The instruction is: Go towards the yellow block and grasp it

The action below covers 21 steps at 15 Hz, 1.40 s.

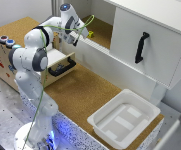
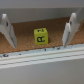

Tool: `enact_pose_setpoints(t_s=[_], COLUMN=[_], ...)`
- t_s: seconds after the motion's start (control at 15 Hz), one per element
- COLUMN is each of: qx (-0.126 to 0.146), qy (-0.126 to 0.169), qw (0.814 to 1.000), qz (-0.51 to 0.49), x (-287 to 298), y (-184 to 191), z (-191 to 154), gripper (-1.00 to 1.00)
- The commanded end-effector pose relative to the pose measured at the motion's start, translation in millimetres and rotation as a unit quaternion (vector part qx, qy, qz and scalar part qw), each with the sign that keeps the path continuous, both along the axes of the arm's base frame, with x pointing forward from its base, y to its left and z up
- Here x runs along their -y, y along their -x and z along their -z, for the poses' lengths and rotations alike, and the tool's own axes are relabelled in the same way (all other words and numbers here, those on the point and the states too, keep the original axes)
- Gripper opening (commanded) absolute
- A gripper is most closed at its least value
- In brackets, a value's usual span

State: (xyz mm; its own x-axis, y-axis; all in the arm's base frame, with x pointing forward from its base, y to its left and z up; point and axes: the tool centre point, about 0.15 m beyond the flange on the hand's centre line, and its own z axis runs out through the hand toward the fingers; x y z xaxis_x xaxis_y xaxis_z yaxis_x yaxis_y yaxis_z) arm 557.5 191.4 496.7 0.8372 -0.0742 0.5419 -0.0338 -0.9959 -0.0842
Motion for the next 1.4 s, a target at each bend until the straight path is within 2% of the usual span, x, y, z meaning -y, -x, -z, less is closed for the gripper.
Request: enact_pose_setpoints(t_s=[0.0,0.13,0.27,0.47,0.6,0.87,1.33], qx=[0.002,0.013,0.019,0.025,0.020,0.003,0.001], qy=[-0.004,-0.003,0.013,0.048,0.074,0.082,0.085], qw=[1.000,1.000,1.000,0.998,0.995,0.993,0.990], qz=[0.008,0.012,0.000,-0.032,-0.056,-0.084,-0.109], x=[1.2,1.4,2.0,7.0,13.0,18.5,2.3], y=[-2.1,-12.7,-29.5,-58.1,-71.9,-84.3,-103.5], z=[0.6,0.1,-1.4,-4.5,-2.0,8.1,11.6], gripper=[1.00,1.00,1.00,1.00,1.00,1.00,1.00])
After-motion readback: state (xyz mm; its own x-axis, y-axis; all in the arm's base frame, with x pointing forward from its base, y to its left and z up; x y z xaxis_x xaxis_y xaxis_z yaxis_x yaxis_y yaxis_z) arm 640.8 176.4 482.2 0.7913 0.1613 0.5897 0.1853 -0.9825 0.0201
